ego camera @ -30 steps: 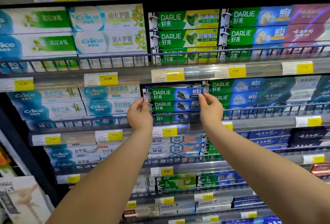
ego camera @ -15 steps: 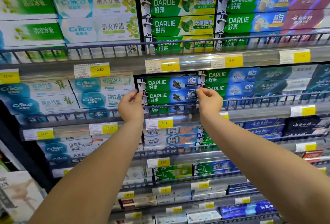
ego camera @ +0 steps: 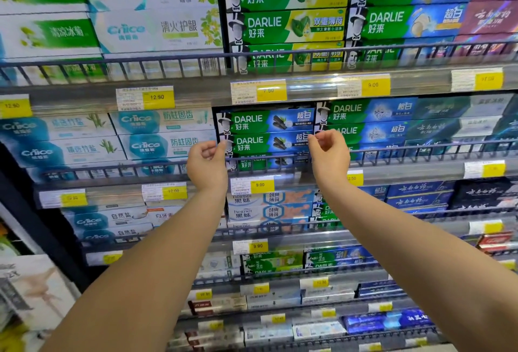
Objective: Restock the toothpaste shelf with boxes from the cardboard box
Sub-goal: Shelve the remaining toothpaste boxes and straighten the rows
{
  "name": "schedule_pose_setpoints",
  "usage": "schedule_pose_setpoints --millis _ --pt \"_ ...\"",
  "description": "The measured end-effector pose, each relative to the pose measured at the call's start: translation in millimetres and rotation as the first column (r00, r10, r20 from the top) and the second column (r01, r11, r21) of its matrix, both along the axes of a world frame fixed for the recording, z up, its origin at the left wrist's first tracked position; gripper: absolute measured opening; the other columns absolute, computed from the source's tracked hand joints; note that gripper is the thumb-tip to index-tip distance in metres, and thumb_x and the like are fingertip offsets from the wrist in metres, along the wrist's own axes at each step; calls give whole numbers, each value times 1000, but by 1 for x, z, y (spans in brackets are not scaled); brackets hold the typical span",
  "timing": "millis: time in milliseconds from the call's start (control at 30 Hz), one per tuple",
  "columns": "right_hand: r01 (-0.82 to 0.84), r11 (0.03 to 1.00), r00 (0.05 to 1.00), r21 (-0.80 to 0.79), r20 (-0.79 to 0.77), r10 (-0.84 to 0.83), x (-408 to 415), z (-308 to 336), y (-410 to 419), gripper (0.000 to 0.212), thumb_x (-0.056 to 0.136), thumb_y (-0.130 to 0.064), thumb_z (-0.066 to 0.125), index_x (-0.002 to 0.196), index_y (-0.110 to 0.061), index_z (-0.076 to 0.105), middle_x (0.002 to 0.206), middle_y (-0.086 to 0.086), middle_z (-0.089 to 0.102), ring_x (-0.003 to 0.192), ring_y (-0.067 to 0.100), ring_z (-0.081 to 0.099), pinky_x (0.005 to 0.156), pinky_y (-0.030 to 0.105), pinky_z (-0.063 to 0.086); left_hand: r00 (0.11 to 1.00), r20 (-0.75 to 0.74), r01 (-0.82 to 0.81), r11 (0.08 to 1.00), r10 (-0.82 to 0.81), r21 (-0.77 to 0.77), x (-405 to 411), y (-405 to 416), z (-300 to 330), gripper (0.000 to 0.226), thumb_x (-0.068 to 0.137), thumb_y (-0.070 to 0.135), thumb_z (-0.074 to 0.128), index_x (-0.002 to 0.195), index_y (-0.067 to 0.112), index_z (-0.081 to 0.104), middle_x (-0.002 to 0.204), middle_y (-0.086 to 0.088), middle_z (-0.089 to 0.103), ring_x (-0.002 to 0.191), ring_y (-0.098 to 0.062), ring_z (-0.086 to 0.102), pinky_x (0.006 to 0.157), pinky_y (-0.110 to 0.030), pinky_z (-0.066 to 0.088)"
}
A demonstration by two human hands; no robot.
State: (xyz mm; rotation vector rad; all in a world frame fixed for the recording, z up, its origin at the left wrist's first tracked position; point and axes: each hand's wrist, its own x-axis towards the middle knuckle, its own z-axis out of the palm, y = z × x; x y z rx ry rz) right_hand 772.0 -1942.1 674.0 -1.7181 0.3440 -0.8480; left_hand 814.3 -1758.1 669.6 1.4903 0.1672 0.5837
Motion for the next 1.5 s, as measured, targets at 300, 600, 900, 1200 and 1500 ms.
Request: schedule_pose_setpoints --millis 300,600,900,1200,1500 --pt "-18 956 995 -293 -98 -11 1 -22 -5 22 94 -21 51 108 -10 65 95 0 55 91 18 54 80 33 46 999 -41 9 971 1 238 0 6 -12 25 88 22 65 105 5 68 100 -10 69 85 -18 61 82 -29 51" --pt "2 945 990 -326 -132 -47 7 -24 -7 23 95 -21 49 107 -11 67 107 9 58 98 20 52 81 27 39 999 -47 12 959 2 283 2 6 -11 24 88 23 64 101 4 68 98 -9 68 83 -15 57 77 -26 46" --pt "20 950 991 -312 -117 -60 3 -25 -15 22 95 -22 48 106 -12 64 106 8 58 98 20 52 82 30 41 999 -41 -5 981 14 195 0 2 -9 17 88 23 64 96 9 60 90 -6 63 81 -18 57 79 -34 52" --pt "197 870 942 -453 -160 -296 -38 -29 -76 46 96 -22 43 140 -10 37 141 8 43 131 25 36 108 39 28 929 67 198 643 -363 739 -30 -75 -10 32 96 24 48 125 15 57 129 -3 56 120 -20 49 106 -35 37" --pt "-108 563 837 -819 -381 -393 -50 -43 -148 64 98 -43 28 150 -12 5 159 5 4 146 24 5 118 40 12 943 -165 108 -203 -288 973 -41 -150 -16 63 99 46 19 150 21 -9 159 4 -17 146 -17 -17 112 -48 -18"
